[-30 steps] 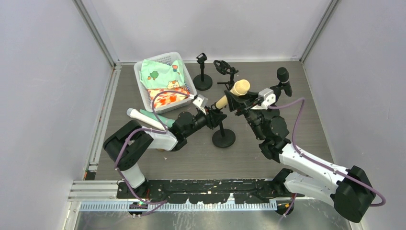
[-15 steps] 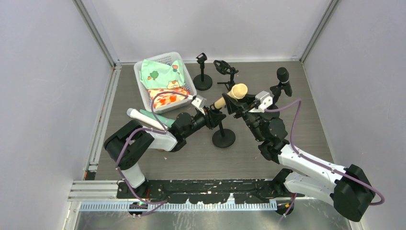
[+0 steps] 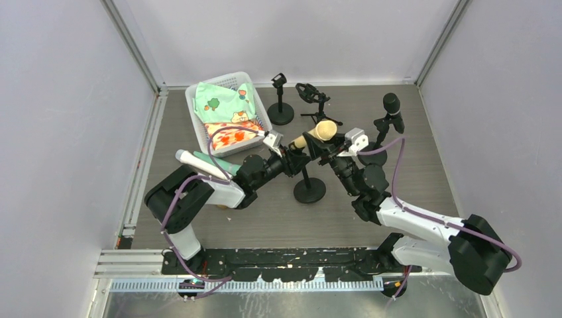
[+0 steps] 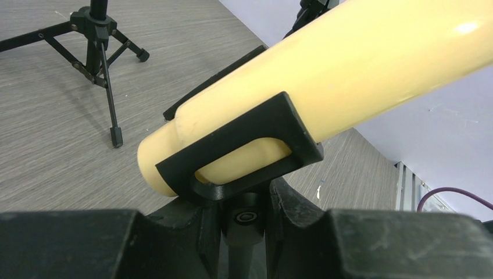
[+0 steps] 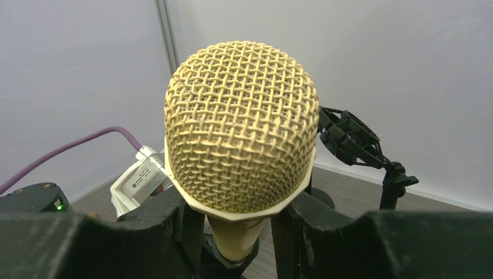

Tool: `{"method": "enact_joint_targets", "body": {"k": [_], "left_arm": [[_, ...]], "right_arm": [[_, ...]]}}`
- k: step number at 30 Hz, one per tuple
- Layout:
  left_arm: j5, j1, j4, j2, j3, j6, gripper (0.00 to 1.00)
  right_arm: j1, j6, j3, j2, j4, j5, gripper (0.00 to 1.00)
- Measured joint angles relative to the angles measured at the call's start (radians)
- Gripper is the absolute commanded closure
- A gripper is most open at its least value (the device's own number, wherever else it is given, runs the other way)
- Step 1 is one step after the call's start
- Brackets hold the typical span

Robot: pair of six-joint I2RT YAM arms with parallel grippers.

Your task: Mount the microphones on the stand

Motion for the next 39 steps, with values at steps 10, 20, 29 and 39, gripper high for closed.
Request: {"method": "enact_joint_targets", "body": {"k": [10,20,29,39], "left_arm": [[-0.012,0.008,-0.006,0.0,0.0,-0.024,1.0],[-0.023,0.01,-0.07,-0.032,0.002,-0.02,1.0],[-0.022,0.013,-0.142,-0.068,0.006,0.001,1.0],[-0.023,0.016,-0.167,-0.081,0.007,0.0,1.0]], "right_arm": [[0.0,0.013,-0.015,0.101,0.148,0.012,0.99],[0.001,0.021,-0.01,0.187,0.209,0.013,0.99],[0.005,0.022,0.006,0.309,0.216,-0.009,0.99],[0.005,0.04,0.01,0.424,0.328,-0.018,0.99]]}}
